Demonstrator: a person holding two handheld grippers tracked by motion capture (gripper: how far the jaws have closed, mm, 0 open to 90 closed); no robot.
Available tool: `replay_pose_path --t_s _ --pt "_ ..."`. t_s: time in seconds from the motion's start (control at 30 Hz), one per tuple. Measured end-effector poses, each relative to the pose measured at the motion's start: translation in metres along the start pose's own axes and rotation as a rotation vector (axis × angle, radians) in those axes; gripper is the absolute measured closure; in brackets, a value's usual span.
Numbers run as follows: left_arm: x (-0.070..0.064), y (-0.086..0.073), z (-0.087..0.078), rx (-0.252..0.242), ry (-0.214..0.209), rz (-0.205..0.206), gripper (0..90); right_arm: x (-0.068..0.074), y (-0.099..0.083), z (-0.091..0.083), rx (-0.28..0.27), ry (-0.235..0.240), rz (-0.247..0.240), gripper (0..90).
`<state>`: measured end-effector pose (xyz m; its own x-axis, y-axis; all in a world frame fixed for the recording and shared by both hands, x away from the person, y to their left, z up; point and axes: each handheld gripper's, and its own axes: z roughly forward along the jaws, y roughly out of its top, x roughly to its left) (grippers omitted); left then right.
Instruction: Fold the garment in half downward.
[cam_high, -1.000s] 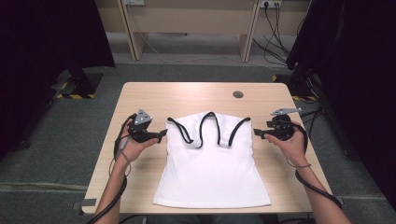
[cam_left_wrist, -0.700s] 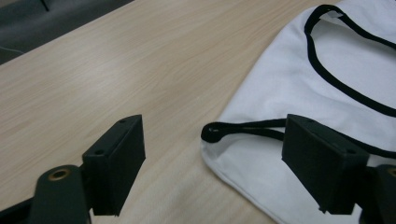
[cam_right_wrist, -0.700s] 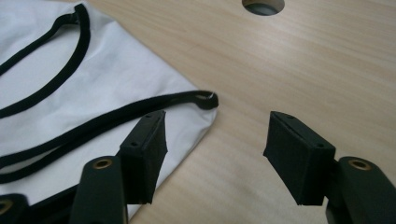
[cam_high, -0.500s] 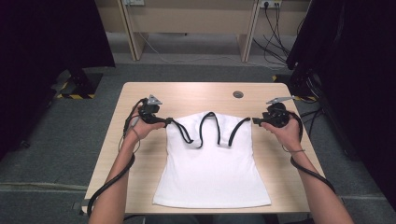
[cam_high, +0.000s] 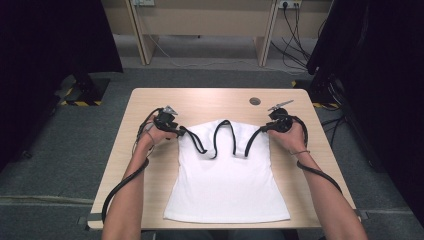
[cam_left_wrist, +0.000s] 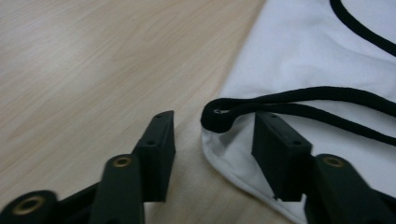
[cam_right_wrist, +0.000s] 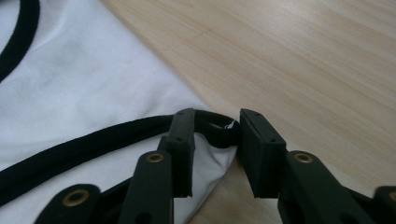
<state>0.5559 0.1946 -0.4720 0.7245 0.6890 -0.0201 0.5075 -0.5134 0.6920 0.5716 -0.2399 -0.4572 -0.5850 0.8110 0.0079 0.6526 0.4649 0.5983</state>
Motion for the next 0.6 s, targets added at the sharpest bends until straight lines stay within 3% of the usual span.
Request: replay_pose_path --t_s 0.07,0.13,0.23,0.27,0.37,0.43,0.53,0.6 --pt "0.000 0.001 0.001 -0.004 -0.009 0.001 63.0 0.000 -0.001 0.000 -0.006 0.016 0.005 79.4" --pt "0.000 0.003 0.002 -0.008 -0.019 0.002 65.8 0.001 -0.001 0.000 -0.010 0.020 0.007 80.8" --pt "0.001 0.003 0.004 -0.025 -0.032 -0.019 80.0 0.002 -0.001 0.000 -0.009 0.027 0.012 82.9" --pt "0.002 0.002 0.004 -0.037 -0.041 -0.042 81.4 0.002 -0.001 -0.001 -0.012 0.033 0.019 83.1" --pt "0.002 0.001 0.002 -0.063 -0.062 -0.063 82.8 0.000 -0.001 -0.005 -0.040 0.055 0.043 83.2" --pt "0.004 0.002 -0.002 -0.117 -0.088 -0.097 83.0 -0.001 0.000 -0.007 -0.049 0.070 0.054 83.2" --pt "0.005 0.006 -0.009 -0.151 -0.091 -0.102 83.2 -0.007 0.004 -0.019 -0.099 0.113 0.108 83.2" --pt "0.005 0.009 -0.013 -0.164 -0.087 -0.091 83.2 -0.009 0.004 -0.021 -0.107 0.119 0.119 83.2"
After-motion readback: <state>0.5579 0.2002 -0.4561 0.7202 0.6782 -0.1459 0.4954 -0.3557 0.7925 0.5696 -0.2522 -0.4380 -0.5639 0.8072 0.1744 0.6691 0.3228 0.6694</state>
